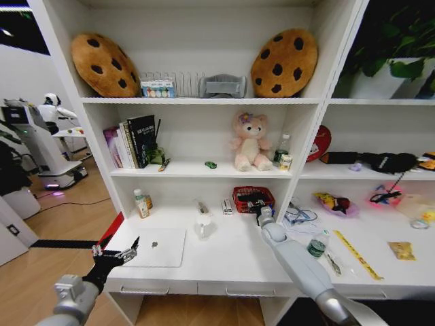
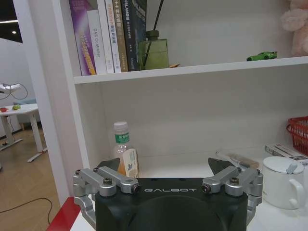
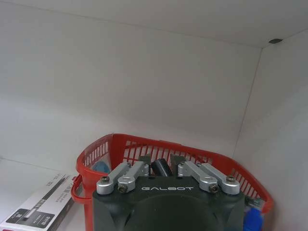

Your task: Organize the objects on the table.

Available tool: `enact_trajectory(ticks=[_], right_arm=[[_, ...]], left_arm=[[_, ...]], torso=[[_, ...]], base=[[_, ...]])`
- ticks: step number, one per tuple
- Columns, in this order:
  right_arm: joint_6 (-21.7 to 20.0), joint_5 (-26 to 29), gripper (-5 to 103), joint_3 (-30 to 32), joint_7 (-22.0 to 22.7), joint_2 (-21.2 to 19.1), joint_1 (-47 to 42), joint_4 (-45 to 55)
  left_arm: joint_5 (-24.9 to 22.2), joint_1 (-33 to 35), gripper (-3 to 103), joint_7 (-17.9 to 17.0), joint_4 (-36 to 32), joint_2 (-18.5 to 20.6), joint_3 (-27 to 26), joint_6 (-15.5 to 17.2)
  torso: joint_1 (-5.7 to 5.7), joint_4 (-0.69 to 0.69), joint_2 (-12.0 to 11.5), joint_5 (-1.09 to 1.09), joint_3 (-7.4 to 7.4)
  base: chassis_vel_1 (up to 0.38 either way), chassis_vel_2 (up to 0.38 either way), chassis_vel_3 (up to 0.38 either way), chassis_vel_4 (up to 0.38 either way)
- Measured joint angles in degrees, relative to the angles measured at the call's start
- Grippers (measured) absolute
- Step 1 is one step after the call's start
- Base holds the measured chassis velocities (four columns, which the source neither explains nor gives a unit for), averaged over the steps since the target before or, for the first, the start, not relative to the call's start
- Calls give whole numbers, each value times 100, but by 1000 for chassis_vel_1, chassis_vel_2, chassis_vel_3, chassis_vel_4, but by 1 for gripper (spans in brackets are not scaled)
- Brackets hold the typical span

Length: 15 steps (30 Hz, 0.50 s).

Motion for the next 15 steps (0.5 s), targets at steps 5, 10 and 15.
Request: enact_trajectory(ticks=[5,10,15], right_arm=[[129,32,14,101,46,-123,-144,192],[256,29,14,196,112,-236,-291,348],[481,20,14,231,112,-273,-357,395]], left_arm=[[0,0,100,0,0,0,0,0],[0,0,100,0,0,0,0,0],[0,0,100,0,0,0,0,0]], torso=[[0,0,0,2,0],[0,0,0,1,0],[0,0,0,1,0]], base=[[0,0,0,0],[0,0,0,0],[0,0,0,0]])
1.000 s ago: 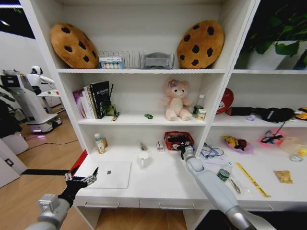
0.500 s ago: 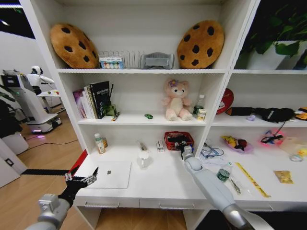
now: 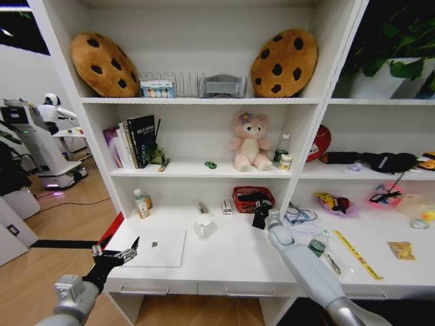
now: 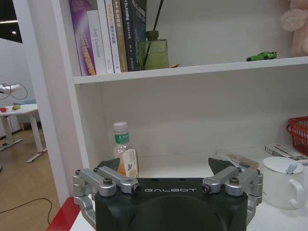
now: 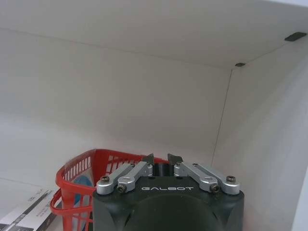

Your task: Organize the objects on the table.

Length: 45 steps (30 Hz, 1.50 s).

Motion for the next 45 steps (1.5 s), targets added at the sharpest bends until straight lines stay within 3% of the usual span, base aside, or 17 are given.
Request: enact_trajectory(ticks=[14,16,18,19,20,23,26,32,34,36,39,45], right_arm=[[506,-169,14,71,-2,-66,-437,252],[547,-196,22,88,22,-73,-501,278],[563,-209,22,97,43,-81,-536,292],[585,-217,34,110,66,-97,-578,307],[585,-217,34,110,66,-97,-578,307],[726,-226,50,162,97,-179,-662,355],[796,-209,56,166,88,-211,-662,403],[1082,-54,83,163,-259,-468,-1004,1218],[1040,13,83,177,-250,-548,-1180,1499],[793,145,94,274,-48,-710,-1634,2176],[520,280,99,331,230,-811,-2038,2640],[272,321,100,688,553,-943,-3172,3458]], left_arm=[[0,0,100,0,0,0,0,0],[0,0,100,0,0,0,0,0],[0,0,100,0,0,0,0,0],[0,0,100,0,0,0,0,0],[0,0,100,0,0,0,0,0],[0,0,100,0,0,0,0,1],[0,0,100,0,0,0,0,0],[0,0,100,0,0,0,0,0],[0,0,100,0,0,0,0,0],[0,0,100,0,0,0,0,0],[0,0,100,0,0,0,0,1],[0,0,100,0,0,0,0,1]], torso=[[0,0,0,0,0],[0,0,0,0,0],[0,0,0,1,0],[0,0,0,1,0],[0,0,0,1,0],[0,0,0,0,0],[0,0,0,0,0],[0,2,0,0,0],[0,0,0,1,0],[-1,-1,0,-2,0],[-2,-1,0,0,0],[-1,1,0,1,0]], base=[[0,0,0,0],[0,0,0,0],[0,0,0,0],[0,0,0,0],[0,0,0,0],[0,0,0,0],[0,0,0,0],[0,0,0,0],[0,0,0,0],[0,0,0,0],[0,0,0,0],[0,0,0,0]])
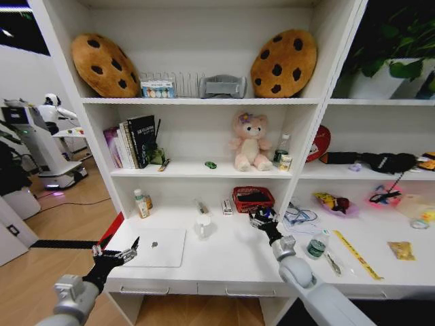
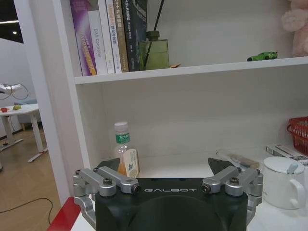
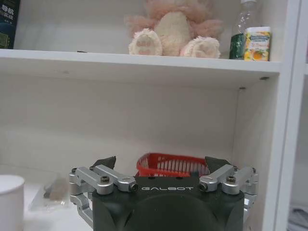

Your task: Organize the objects on the table.

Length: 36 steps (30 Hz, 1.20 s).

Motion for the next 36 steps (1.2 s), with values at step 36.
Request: enact_trajectory(ticks=[36], right_arm=[[1991,-1211,100,3309,-355,2269,-4478,1669]], left_arm=[[0,0,100,0,0,0,0,0]], torso=[[0,0,0,-1,0]], base=[[-13,-10,11,13]])
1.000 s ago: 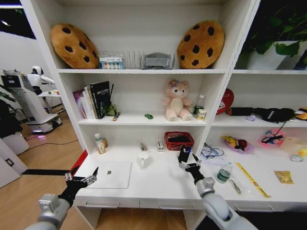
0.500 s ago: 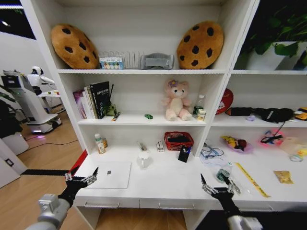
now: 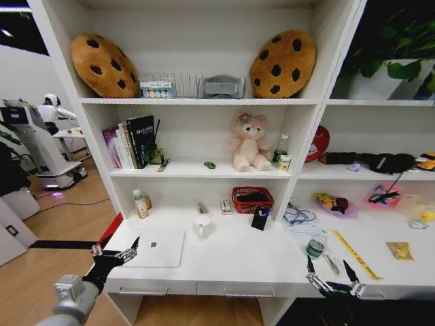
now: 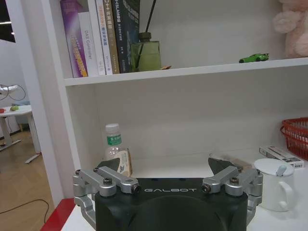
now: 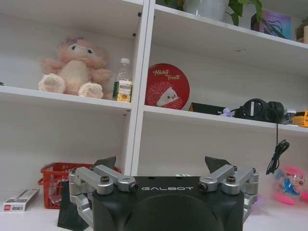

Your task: Organize the objects on the table.

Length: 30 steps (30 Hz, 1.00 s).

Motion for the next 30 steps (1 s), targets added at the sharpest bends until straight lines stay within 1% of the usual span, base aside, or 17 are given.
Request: enact_trajectory(ticks=[2,3,8,9,10,11,13,14,15,17,18,20,21,23,24,26,30], right_arm=[[22,27,100,2,-4,-13,-2,-33],[36,56,100,-4,-5,-30,0,-78],[58,70,100,-78,-30,-84,76,-173],[209,127,100,-168,-113,-119,175,-236],[209,127,100,-168,-113,-119,175,-236],[370,84,100,-267,-120,-140,306,-304],[403,6,100,-311,-120,-150,386,-344],[322,-69,100,-367,-147,-172,510,-397],[171,-77,100,-453,-163,-217,636,-439],[-191,-46,100,-587,-177,-367,935,-563],[-191,-46,100,-587,-177,-367,935,-563],[-511,-47,100,-679,-141,-596,1351,-814],[-511,-47,100,-679,-141,-596,1351,-814],[-888,84,100,-800,-105,-1026,1837,-1045],[-888,84,100,-800,-105,-1026,1837,-1045],[-985,159,100,-874,-103,-1181,2002,-1113],[-1049,205,100,-928,-98,-1282,2111,-1155]], left_arm=[[0,0,100,0,0,0,0,0],[0,0,100,0,0,0,1,0],[0,0,100,0,0,0,0,0],[0,0,100,0,0,0,0,0],[0,0,100,0,0,0,0,0],[0,0,100,0,0,0,0,0],[0,0,100,0,0,0,0,0],[0,0,100,0,0,-1,1,0],[0,0,100,1,-1,0,2,0],[0,0,100,1,0,0,2,0],[0,0,100,1,0,0,2,0],[0,0,100,1,0,0,2,0],[0,0,100,1,0,0,2,0],[0,0,100,-1,0,0,1,0],[0,0,100,-1,0,0,1,0],[0,0,100,0,0,0,0,0],[0,0,100,-1,0,0,0,0]], torso=[[0,1,0,1,0],[2,-2,-1,0,1],[1,0,-1,-1,1],[2,0,-1,-1,1],[2,0,-1,-1,1],[2,0,-1,4,1],[1,2,-1,3,0],[2,0,-1,0,1],[2,-1,-1,5,1],[0,0,0,-1,0],[0,0,0,-1,0],[1,0,-1,2,1],[1,0,-1,2,1],[1,1,-1,-2,1],[1,1,-1,-2,1],[1,1,-1,-2,1],[1,1,-1,-2,1]], base=[[-146,-115,140,154],[-180,-188,191,198],[-195,-187,218,198],[-217,-217,218,240],[-217,-217,218,240],[-233,-221,218,229],[-233,-221,166,229],[-190,-217,150,161],[-93,-148,150,79],[-62,-84,44,48],[-32,-84,18,17],[0,0,0,0],[0,0,0,0],[72,70,-31,-55],[69,78,-31,-49],[66,42,-35,-38],[16,11,-7,-7]])
